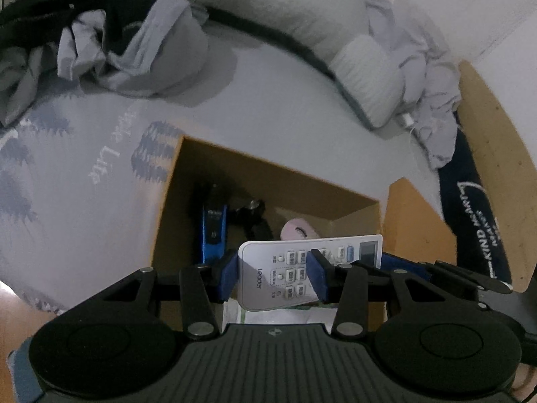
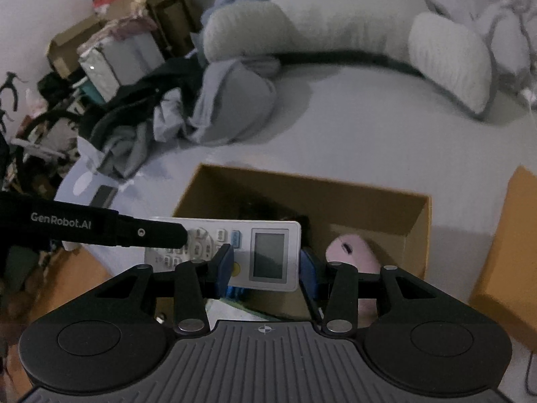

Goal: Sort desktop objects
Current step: 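Lower the white remote into the cardboard box beside the pink mouse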

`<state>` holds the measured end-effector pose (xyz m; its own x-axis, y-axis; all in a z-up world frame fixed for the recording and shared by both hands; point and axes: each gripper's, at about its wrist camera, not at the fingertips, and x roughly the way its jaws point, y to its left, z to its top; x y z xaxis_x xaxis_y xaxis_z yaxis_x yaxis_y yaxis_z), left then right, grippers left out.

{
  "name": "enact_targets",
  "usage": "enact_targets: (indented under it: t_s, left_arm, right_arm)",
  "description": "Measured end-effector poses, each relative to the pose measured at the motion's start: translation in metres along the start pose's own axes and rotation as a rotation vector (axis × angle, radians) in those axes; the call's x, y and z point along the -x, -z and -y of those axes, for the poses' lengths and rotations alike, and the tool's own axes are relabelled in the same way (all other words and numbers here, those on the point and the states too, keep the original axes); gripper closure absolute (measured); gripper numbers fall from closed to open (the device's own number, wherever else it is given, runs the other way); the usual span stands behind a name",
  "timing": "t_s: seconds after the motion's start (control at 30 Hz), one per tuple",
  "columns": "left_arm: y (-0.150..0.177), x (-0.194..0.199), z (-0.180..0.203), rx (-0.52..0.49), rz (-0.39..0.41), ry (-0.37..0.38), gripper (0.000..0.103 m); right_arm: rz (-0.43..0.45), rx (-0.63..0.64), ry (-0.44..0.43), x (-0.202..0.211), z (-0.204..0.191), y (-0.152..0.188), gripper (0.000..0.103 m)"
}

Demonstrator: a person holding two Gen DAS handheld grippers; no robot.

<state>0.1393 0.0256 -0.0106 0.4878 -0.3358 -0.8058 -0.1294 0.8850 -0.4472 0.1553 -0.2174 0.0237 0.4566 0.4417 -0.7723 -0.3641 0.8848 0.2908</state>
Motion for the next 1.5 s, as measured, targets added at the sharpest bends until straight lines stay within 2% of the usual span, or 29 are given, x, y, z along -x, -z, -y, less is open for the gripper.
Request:
enact_targets:
  t_s: [0.83,1.5]
  left_arm:
    - [0.001,-0.053,-0.01,-0.01,-0.084,-0.029,0.05]
    - [-0.001,-0.085,-0.018,-0.024,-0.139,-0.068,0.05]
  right_arm:
    - [-0.112,-0.061,-0.001,-0.058,0.042,0.01,0.056]
    - [-0.179,-0.074,0.019,-0.094,0.054,0.011,0.056]
